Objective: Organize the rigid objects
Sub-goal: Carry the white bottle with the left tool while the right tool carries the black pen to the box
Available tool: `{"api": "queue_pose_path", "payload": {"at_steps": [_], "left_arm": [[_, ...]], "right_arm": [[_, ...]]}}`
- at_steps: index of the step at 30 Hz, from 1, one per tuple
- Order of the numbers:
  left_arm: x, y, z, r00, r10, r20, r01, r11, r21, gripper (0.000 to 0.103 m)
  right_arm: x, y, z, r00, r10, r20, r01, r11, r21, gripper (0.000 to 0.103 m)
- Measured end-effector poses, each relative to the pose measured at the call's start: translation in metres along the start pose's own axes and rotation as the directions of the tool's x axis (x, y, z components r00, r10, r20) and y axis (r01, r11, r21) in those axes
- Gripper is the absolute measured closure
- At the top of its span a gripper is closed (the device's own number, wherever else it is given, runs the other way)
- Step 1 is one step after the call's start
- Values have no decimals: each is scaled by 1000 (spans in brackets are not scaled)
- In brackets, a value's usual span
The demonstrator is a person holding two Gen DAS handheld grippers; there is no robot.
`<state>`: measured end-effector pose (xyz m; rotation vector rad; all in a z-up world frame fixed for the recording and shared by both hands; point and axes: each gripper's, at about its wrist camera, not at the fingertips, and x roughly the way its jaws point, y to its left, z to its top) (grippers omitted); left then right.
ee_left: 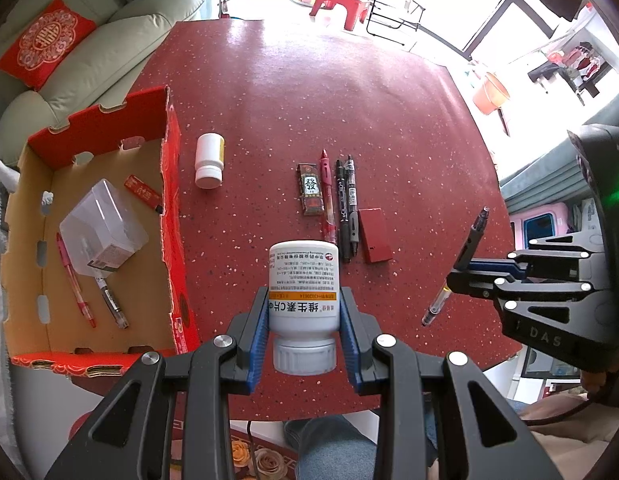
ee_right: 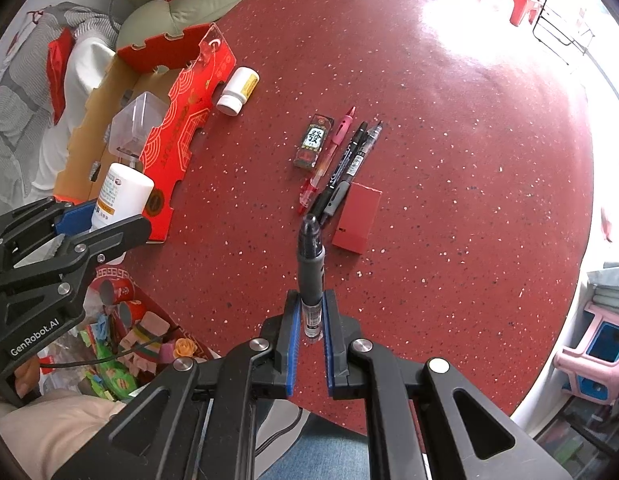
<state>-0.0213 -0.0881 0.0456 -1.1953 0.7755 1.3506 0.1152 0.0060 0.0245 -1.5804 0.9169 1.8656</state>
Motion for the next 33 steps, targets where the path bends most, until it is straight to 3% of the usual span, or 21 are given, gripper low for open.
{"api": "queue_pose_path", "payload": {"at_steps": [33], "left_arm": [[-1, 10, -4, 1000, 3, 10, -2, 999, -45, 68]], "right_arm": [[5, 11, 3, 1000, -8, -20, 7, 999, -46, 92]]}}
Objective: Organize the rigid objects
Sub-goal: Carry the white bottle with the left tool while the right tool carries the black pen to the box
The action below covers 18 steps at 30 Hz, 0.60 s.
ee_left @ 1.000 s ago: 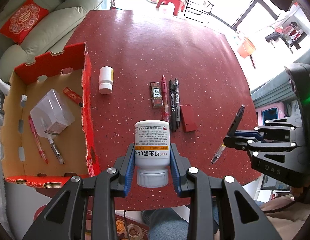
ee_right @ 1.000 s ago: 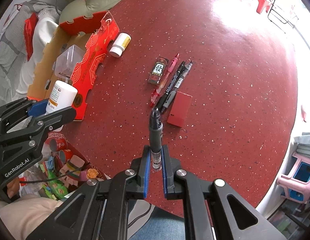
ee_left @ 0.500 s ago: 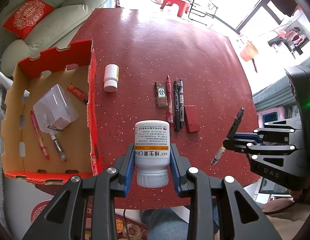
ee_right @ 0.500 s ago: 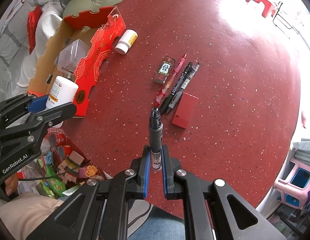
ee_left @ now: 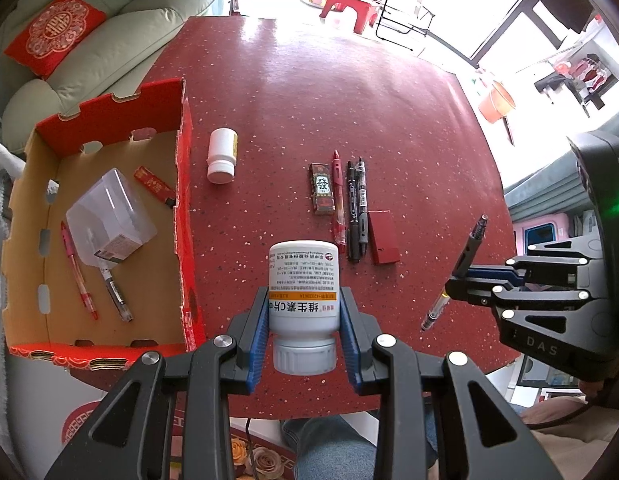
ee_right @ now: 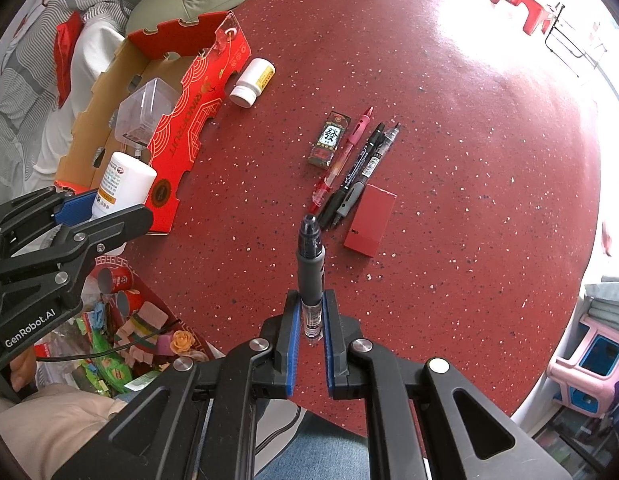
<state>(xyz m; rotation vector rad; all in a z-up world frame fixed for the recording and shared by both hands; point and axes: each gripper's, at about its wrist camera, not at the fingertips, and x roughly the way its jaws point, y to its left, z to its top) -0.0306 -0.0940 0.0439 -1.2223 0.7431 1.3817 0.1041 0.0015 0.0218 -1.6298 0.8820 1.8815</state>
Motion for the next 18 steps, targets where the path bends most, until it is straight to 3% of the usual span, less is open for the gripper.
{"api": "queue_pose_path", "payload": {"at_steps": [18], "left_arm": [[-7, 18, -1, 1000, 12, 24, -10, 999, -53, 68]], "right_arm": [[-1, 10, 10, 1000, -13, 2, 13, 999, -51, 92]]}}
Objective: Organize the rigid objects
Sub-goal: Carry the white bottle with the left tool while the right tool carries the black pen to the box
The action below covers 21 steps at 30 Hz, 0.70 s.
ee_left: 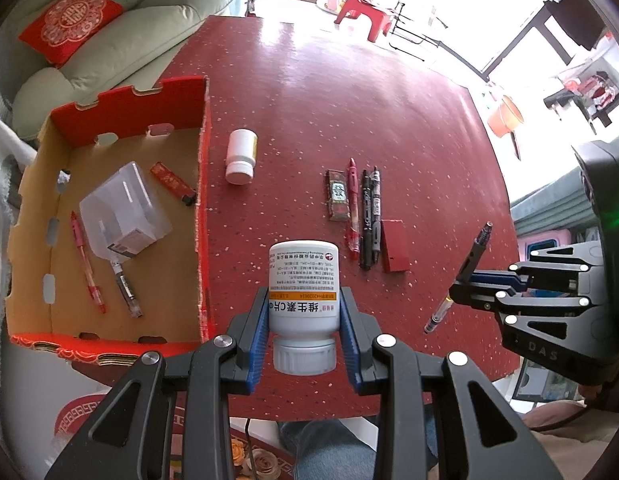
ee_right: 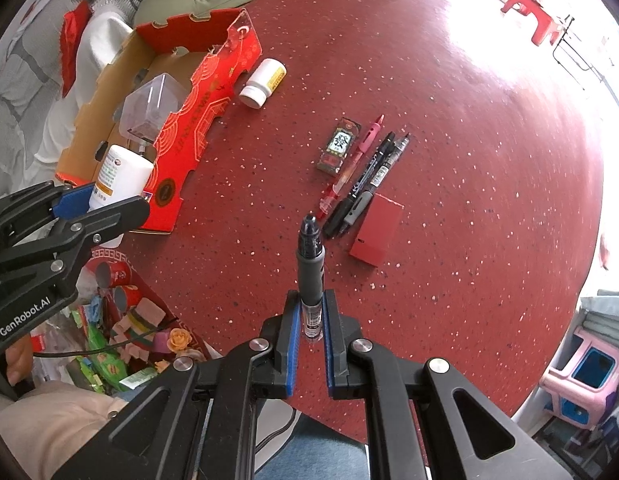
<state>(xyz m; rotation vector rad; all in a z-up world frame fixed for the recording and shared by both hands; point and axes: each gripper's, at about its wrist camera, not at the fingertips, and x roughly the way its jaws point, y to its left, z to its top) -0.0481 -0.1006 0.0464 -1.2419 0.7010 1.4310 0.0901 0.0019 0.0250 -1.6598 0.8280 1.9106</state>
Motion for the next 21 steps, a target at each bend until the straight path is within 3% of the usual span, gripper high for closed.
{"api": "queue_pose_path", "payload": {"at_steps": [10, 21], "left_arm": [[-9, 26, -3, 999, 24, 24, -22, 996, -91, 68], [-28, 84, -5, 994, 89, 66, -70, 964, -255, 68]], "right_arm": [[-8, 17, 21, 999, 26, 41, -23, 997, -78, 92], [-14, 79, 55, 984, 158, 82, -132, 956, -261, 92]]}}
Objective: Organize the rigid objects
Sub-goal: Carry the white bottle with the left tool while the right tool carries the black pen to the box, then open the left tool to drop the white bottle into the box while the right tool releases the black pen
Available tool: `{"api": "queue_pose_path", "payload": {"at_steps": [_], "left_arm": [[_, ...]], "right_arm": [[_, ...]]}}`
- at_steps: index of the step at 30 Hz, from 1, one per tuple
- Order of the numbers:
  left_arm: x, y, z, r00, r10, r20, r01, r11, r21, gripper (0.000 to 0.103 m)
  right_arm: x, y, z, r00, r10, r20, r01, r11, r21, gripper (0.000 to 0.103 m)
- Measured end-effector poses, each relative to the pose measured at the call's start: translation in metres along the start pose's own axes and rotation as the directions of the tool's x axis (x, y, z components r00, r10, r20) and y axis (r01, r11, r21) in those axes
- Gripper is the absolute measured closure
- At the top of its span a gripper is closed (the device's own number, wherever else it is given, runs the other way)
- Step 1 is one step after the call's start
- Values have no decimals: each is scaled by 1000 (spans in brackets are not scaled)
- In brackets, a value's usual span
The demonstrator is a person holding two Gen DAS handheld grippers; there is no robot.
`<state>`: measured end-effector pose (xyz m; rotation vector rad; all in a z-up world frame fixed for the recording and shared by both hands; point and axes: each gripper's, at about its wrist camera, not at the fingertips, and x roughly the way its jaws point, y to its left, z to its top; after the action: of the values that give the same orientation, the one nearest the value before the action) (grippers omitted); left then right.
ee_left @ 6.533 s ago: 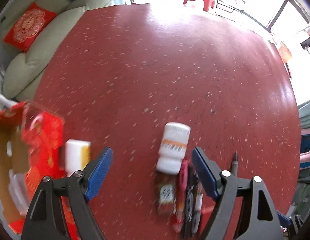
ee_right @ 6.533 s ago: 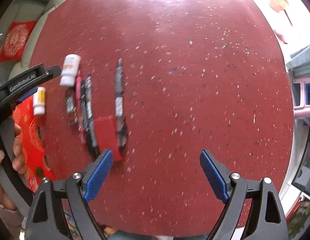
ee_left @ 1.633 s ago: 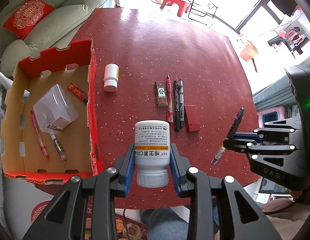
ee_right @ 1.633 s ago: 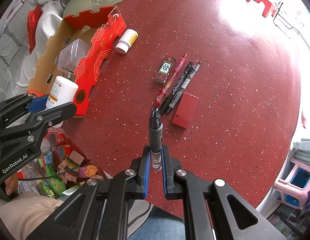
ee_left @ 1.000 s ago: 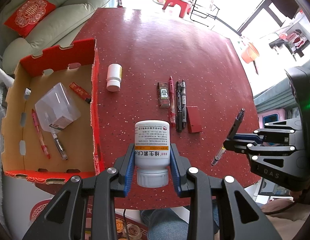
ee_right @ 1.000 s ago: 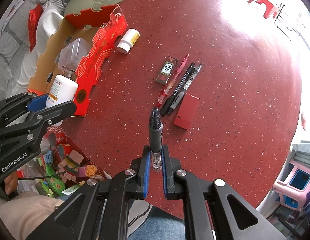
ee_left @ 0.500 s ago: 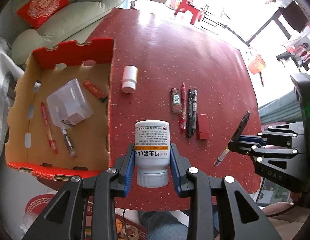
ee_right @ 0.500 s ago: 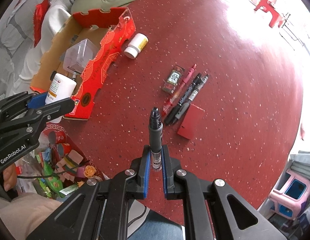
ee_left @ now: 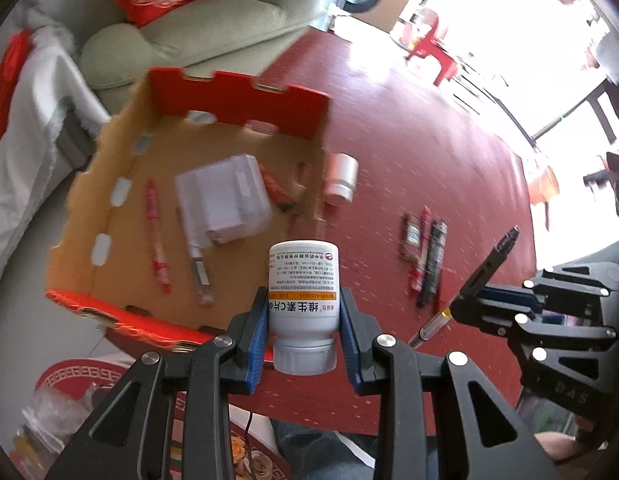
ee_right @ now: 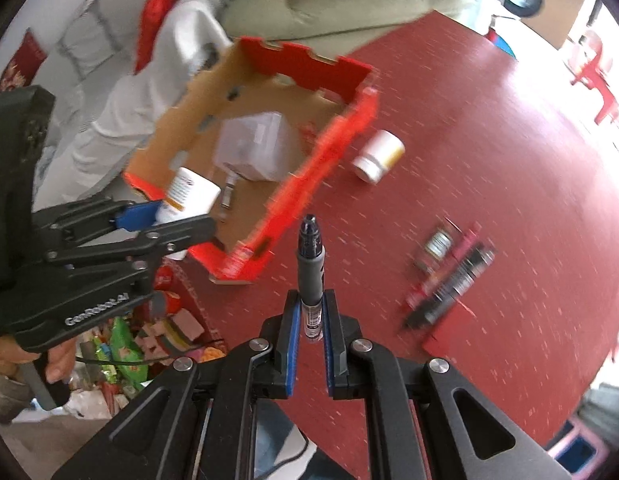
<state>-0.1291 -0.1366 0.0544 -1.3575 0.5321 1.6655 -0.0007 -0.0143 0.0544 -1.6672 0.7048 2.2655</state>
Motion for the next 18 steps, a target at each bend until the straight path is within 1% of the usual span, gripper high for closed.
{"api": "queue_pose_path", "payload": {"at_steps": [5, 6, 9, 12, 14, 18], "left_arm": [[-6, 36, 7, 998, 58, 27, -56, 995, -83, 68], [-4, 43, 8, 998, 60, 25, -58, 994, -94, 68], [6, 63, 11, 994, 108, 4, -107, 984, -141, 68], [16, 77, 15, 990, 142, -9, -141, 973, -183, 68], [24, 83, 18, 986, 166, -16, -166, 967, -196, 68], [42, 92, 25, 976, 215, -42, -219, 956, -196, 68]], "right_arm": [[10, 16, 23, 998, 53, 13, -53, 998, -13, 92], [15, 20, 29, 998, 66, 10, -66, 998, -14, 92], [31, 28, 42, 996, 84, -2, -84, 996, -9, 92], [47, 35, 56, 994, 111, -14, -110, 994, 22, 92], [55, 40, 65, 992, 123, -18, -122, 992, 25, 92], [77, 54, 81, 993, 114, -36, -114, 993, 9, 92]]}}
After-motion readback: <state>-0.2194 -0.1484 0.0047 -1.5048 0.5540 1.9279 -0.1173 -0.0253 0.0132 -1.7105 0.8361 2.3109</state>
